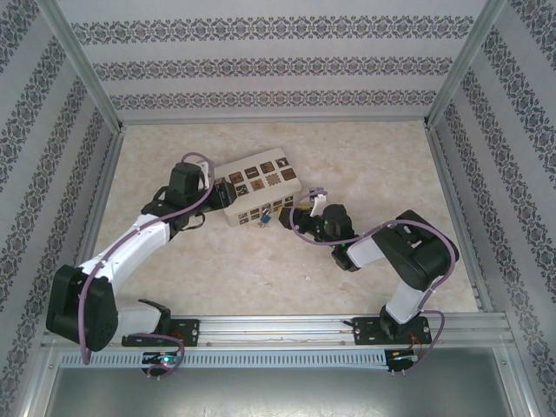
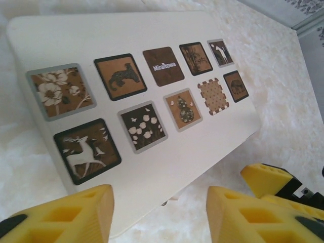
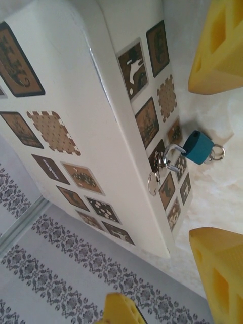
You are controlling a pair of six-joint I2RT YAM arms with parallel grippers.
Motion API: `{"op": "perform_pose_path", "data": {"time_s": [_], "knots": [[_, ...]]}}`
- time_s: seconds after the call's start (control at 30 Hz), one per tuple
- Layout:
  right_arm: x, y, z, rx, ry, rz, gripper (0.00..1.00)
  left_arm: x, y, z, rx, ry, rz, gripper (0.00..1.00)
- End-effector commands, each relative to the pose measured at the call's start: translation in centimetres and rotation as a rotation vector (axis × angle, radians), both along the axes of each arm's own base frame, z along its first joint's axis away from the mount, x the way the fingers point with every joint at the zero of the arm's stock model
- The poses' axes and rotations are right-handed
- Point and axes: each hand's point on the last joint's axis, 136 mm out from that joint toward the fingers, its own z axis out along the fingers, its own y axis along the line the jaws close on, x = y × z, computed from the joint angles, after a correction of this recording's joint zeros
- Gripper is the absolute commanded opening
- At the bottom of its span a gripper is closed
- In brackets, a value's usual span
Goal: Unlock a padlock with a key
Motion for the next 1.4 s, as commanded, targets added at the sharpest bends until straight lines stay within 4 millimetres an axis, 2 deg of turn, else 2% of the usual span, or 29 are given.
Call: {"op": "perform_pose_path", "data": {"time_s": [0.0,0.13,0.37,0.9,1.1,1.37], "knots": [[-0.8,1.4,0.5,0.075,-0.009,0.054,0.71,0.8,-1.7,0.1,-0.026,0.009,-0.072,0.47],[-0.5,2.6,-0.1,0.137,0.006,0.060,0.71,1.7,-2.9,-0.8,-0.050,0.049,-0.114,0.41],[0.0,4.2,-1.4,0.136,0.031,0.078,0.68,2.9,-4.4,-2.9,-0.083,0.115,-0.156,0.33],[1.6,6.5,-2.6,0.163,0.067,0.139,0.62,3.5,-4.3,-7.1,-0.028,0.212,-0.157,0.29],[1.9,7.1,-2.5,0.170,0.068,0.161,0.60,3.5,-4.4,-7.6,-0.034,0.226,-0.158,0.29],[1.6,7.1,-2.1,0.162,0.043,0.185,0.57,3.5,-4.5,-7.4,-0.038,0.222,-0.159,0.29]]}}
